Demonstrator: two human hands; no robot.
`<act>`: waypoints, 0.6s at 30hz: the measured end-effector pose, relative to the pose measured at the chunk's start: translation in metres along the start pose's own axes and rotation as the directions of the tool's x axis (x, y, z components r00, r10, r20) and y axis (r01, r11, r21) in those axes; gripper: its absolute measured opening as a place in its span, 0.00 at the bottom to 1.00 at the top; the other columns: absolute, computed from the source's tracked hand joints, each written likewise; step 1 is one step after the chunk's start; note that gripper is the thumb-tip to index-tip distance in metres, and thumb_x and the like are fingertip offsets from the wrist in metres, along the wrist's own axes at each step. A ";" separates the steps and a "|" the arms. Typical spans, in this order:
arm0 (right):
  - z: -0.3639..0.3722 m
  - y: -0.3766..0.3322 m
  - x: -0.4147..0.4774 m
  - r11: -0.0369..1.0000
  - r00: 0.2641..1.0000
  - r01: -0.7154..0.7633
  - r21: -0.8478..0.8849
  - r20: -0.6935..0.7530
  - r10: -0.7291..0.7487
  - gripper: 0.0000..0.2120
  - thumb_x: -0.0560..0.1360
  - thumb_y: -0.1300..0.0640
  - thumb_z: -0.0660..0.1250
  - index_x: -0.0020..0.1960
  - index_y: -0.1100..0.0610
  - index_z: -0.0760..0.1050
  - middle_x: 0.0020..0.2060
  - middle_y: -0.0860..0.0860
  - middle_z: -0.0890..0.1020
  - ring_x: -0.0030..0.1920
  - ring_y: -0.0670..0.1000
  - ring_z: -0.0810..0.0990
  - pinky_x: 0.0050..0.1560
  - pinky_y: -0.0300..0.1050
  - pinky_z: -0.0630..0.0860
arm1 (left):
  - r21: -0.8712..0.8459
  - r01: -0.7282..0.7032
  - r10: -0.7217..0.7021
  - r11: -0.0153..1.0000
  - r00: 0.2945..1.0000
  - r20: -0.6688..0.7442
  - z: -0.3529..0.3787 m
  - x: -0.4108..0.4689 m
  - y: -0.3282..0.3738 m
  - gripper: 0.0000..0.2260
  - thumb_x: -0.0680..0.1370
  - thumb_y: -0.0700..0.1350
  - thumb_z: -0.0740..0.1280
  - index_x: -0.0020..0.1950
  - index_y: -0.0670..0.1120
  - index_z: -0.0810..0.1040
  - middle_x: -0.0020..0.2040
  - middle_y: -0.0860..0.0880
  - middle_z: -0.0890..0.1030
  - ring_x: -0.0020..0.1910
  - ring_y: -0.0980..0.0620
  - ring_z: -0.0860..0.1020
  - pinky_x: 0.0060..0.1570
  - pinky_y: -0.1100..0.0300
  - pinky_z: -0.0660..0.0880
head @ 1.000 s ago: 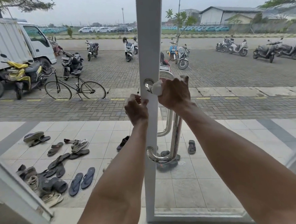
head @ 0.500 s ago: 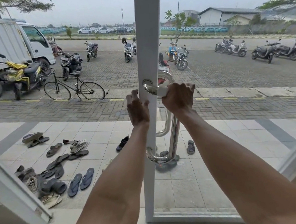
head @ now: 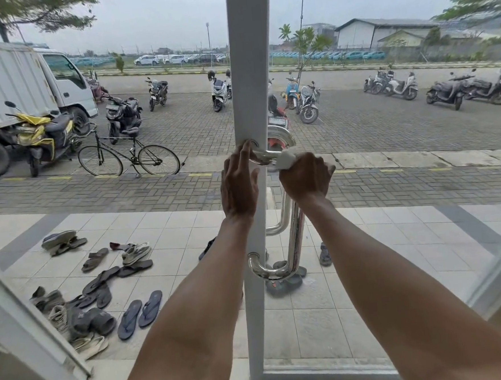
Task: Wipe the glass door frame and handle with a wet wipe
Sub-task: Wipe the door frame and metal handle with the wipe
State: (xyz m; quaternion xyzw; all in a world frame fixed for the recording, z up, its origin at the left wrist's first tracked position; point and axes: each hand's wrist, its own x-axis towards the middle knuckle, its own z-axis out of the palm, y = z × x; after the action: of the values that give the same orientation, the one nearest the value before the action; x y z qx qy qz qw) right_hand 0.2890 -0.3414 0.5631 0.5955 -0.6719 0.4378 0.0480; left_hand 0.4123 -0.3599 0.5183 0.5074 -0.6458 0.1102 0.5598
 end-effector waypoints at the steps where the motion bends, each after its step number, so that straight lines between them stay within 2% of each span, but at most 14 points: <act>1: 0.001 0.001 -0.001 1.000 1.000 -0.008 0.003 -0.008 0.008 0.08 0.69 0.55 0.64 0.37 0.56 0.80 0.35 0.54 0.84 0.42 0.57 0.82 0.57 0.51 0.65 | 0.004 -0.021 0.021 1.000 1.000 -0.003 -0.001 -0.001 -0.002 0.31 0.71 0.35 0.75 0.72 0.41 0.70 0.67 0.42 0.77 0.65 0.42 0.75 0.62 0.47 0.76; 7: 0.001 0.005 0.001 0.999 0.998 -0.045 0.010 0.041 0.045 0.08 0.70 0.53 0.64 0.38 0.56 0.79 0.37 0.54 0.84 0.44 0.58 0.82 0.55 0.52 0.66 | 0.060 -0.142 0.146 0.988 0.987 -0.072 0.001 -0.005 -0.007 0.26 0.73 0.37 0.73 0.71 0.41 0.72 0.69 0.41 0.76 0.65 0.42 0.75 0.61 0.47 0.77; 11: -0.013 -0.006 0.009 0.983 0.994 0.045 -0.177 0.109 -0.026 0.07 0.70 0.52 0.66 0.37 0.55 0.74 0.39 0.53 0.83 0.46 0.56 0.82 0.63 0.58 0.63 | 0.207 -0.264 0.297 0.942 0.943 -0.149 0.007 -0.005 -0.002 0.19 0.77 0.41 0.70 0.68 0.46 0.76 0.68 0.45 0.77 0.67 0.46 0.75 0.62 0.49 0.69; 13: -0.014 -0.006 0.012 0.959 0.987 0.130 -0.253 0.122 -0.101 0.07 0.69 0.55 0.67 0.34 0.54 0.72 0.35 0.52 0.81 0.44 0.56 0.82 0.66 0.61 0.60 | 0.226 -0.228 0.274 0.947 0.941 -0.198 0.013 -0.006 0.005 0.17 0.78 0.41 0.69 0.67 0.47 0.77 0.67 0.48 0.79 0.67 0.48 0.75 0.66 0.48 0.65; 15: -0.009 -0.001 0.010 0.963 0.989 0.142 -0.229 0.074 -0.128 0.04 0.67 0.55 0.66 0.35 0.55 0.75 0.35 0.52 0.82 0.41 0.56 0.83 0.64 0.60 0.61 | 0.224 -0.166 0.219 0.960 0.945 -0.241 0.021 -0.010 0.011 0.17 0.78 0.42 0.69 0.67 0.47 0.77 0.67 0.49 0.78 0.68 0.50 0.75 0.69 0.47 0.61; 18: 0.002 0.008 0.000 0.998 1.000 -0.007 -0.062 0.020 0.009 0.07 0.67 0.55 0.64 0.39 0.56 0.80 0.39 0.52 0.84 0.43 0.57 0.83 0.60 0.56 0.67 | 0.228 -0.106 0.172 0.968 0.941 -0.291 0.027 -0.015 0.015 0.17 0.78 0.43 0.68 0.67 0.47 0.78 0.68 0.50 0.77 0.70 0.51 0.74 0.71 0.43 0.58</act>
State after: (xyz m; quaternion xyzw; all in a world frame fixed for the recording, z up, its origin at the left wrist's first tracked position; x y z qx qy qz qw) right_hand 0.2836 -0.3430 0.5579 0.5954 -0.6879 0.4110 0.0579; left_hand 0.3818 -0.3638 0.5027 0.4929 -0.5697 0.2947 0.5879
